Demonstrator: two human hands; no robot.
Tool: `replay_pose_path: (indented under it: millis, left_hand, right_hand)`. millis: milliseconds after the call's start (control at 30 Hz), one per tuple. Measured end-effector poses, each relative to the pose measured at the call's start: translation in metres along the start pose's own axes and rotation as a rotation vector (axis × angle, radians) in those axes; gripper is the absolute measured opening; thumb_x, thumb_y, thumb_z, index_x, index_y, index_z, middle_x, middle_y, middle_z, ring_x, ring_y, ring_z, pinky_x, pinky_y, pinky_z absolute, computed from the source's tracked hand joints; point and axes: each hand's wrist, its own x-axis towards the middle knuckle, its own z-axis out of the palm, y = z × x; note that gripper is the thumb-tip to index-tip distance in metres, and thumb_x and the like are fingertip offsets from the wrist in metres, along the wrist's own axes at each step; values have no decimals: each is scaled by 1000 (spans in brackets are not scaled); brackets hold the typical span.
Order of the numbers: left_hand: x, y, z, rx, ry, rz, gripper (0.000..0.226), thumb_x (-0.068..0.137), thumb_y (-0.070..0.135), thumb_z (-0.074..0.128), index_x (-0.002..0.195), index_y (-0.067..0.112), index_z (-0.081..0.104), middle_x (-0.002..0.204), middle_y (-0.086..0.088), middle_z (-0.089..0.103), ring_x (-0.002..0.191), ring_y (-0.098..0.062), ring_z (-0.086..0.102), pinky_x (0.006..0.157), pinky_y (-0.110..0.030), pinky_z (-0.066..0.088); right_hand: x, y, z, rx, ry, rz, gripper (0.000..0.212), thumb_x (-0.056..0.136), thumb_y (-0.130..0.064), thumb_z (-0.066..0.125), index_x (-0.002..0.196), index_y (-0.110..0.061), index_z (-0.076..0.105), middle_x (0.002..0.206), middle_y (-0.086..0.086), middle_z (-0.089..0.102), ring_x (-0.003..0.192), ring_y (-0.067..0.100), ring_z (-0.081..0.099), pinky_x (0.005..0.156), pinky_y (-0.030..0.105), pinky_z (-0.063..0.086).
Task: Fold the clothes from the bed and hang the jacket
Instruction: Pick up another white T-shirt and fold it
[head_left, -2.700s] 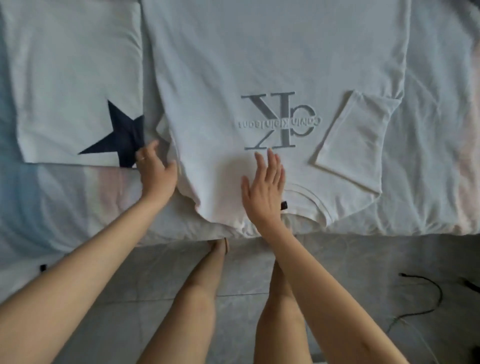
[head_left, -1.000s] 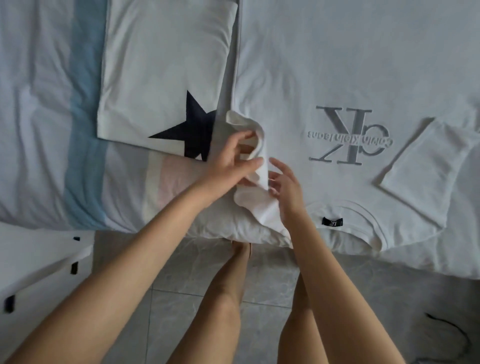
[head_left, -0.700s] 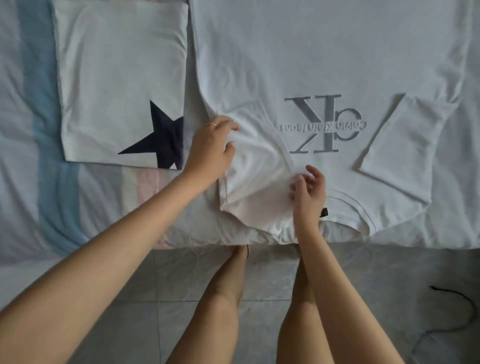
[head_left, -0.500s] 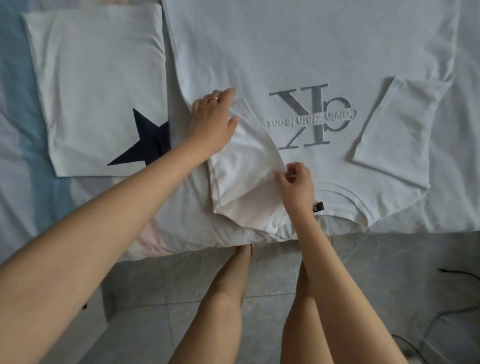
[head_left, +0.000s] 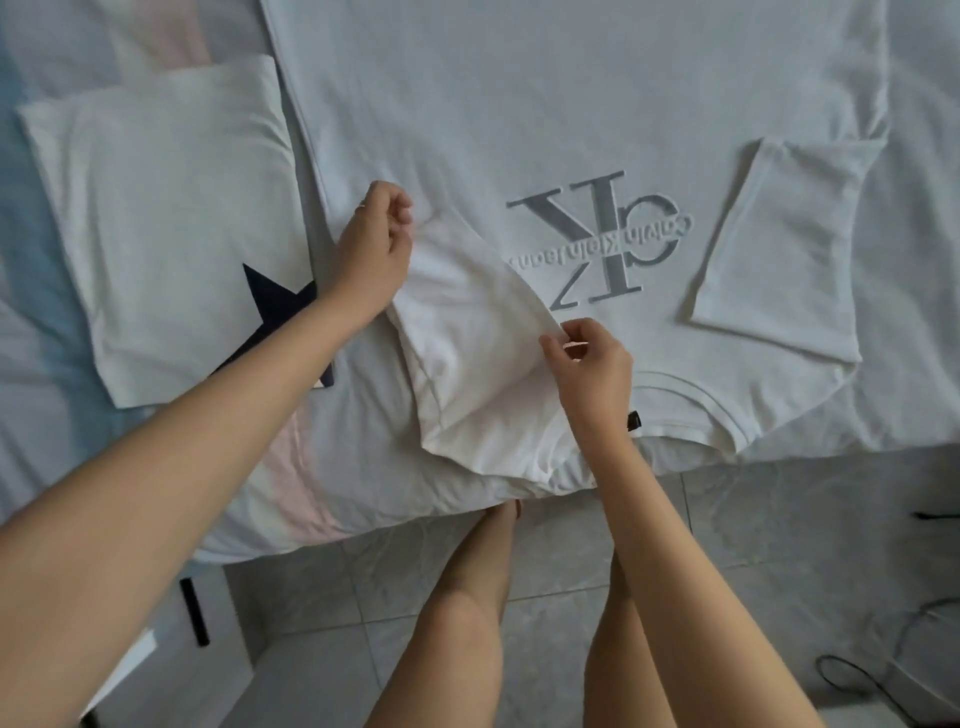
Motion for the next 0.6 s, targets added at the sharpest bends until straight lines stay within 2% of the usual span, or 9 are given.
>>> replay_pose_path:
  millis: [67,167,233,333,433,533,600]
  left_hand:
    - [-2,-5,0,221,-44,11,22,97,22,47,112,7,49,108,-6,56,92,-20,55,81,-39,48]
    - [-7,-7,-3,456,-95,59,33,96,35,48,107,4,48,104,-15,59,91,-34,57,74,-40,43]
    - [-9,-10,-7,532,-128,58,36,97,37,47,106,3,50,103,-17,61,91,-37,57,76,-39,39]
    - [-9,-17,-13,535,-151,103,24,100,24,43,105,2,52,99,-18,63,89,-35,57,84,-36,32]
    - [-10,-26,-16,466,-94,59,17,99,13,41,108,7,54,101,-12,64,95,-32,56,86,-35,26]
    - [-17,-29,-10,414,17,-5,22,93,11,51,115,10,52,115,-10,58,109,-31,51,94,-40,27]
    - [-33,-24,2,394,153,-39,31,87,14,58,117,7,50,127,-12,48,118,-31,44,97,-42,29]
  right_hand:
    - [13,3,2,-2,-26,126,12,84,-23,66,82,-12,61,73,-6,59,68,8,53,63,25,42]
    - [26,-1,0,-24,-75,166,24,83,-37,66,82,-13,61,71,-5,59,64,7,52,54,20,37]
    - [29,-4,1,-42,-150,131,25,84,-37,67,78,-14,60,65,-3,54,59,8,47,51,18,33]
    - [31,-5,-1,-94,-216,101,28,83,-32,69,69,-11,56,61,2,46,56,11,40,53,25,31]
    - [33,-4,-4,-95,-248,124,25,82,-30,71,71,-9,61,66,4,57,60,12,47,55,24,35]
    - [31,-3,1,-114,-220,114,39,88,-39,64,71,-4,60,66,9,58,60,14,48,54,25,34]
    - [30,-4,5,-110,-176,110,38,91,-40,59,77,-6,61,70,10,61,63,16,51,55,27,36]
